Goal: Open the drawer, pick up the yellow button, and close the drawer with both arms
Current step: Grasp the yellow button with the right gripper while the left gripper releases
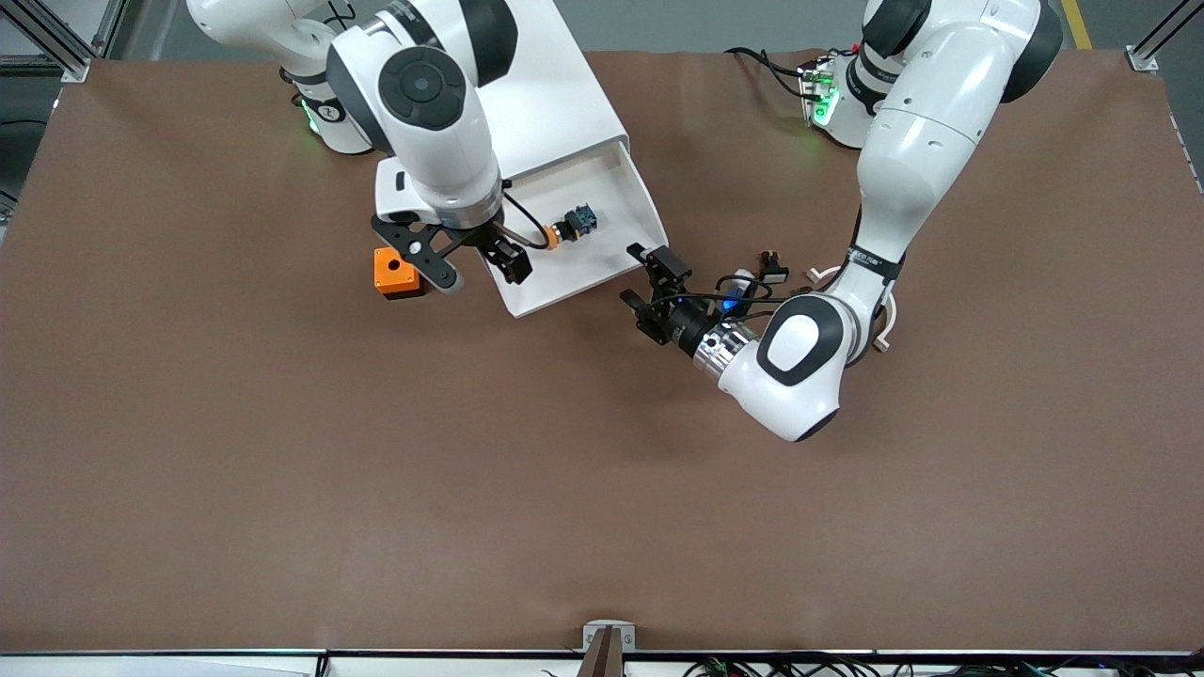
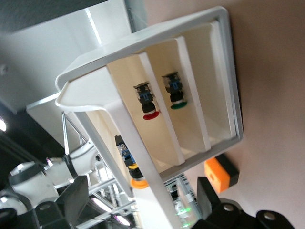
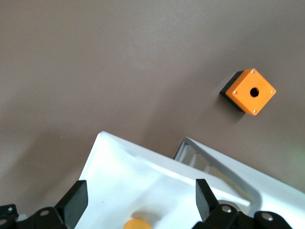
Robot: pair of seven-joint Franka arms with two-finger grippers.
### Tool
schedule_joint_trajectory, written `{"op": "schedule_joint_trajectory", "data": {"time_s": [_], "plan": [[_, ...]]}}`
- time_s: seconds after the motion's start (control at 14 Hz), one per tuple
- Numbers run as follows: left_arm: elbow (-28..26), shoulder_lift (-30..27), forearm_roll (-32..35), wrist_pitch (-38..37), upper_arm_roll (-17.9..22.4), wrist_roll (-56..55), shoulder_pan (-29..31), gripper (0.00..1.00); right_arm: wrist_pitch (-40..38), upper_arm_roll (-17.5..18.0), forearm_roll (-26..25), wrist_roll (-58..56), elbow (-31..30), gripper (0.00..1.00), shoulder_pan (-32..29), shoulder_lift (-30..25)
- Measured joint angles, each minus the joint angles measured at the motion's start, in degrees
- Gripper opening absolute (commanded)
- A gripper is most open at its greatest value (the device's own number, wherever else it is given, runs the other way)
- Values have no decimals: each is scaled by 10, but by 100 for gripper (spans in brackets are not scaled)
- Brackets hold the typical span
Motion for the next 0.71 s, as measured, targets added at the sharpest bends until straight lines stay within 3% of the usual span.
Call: {"op": "schedule_joint_trajectory", "data": {"time_s": [0.29, 0.5, 0.71], "plan": [[33, 0, 0, 0, 3, 141, 8, 100, 32, 0, 1, 75, -8, 100, 37, 11], [52, 0, 2, -10, 30, 246, 13, 100, 52, 0, 1, 127, -19, 100, 66, 21], [72, -6, 57, -18, 39, 388, 18, 100, 58, 0, 1, 167, -26, 100, 88, 24]]}}
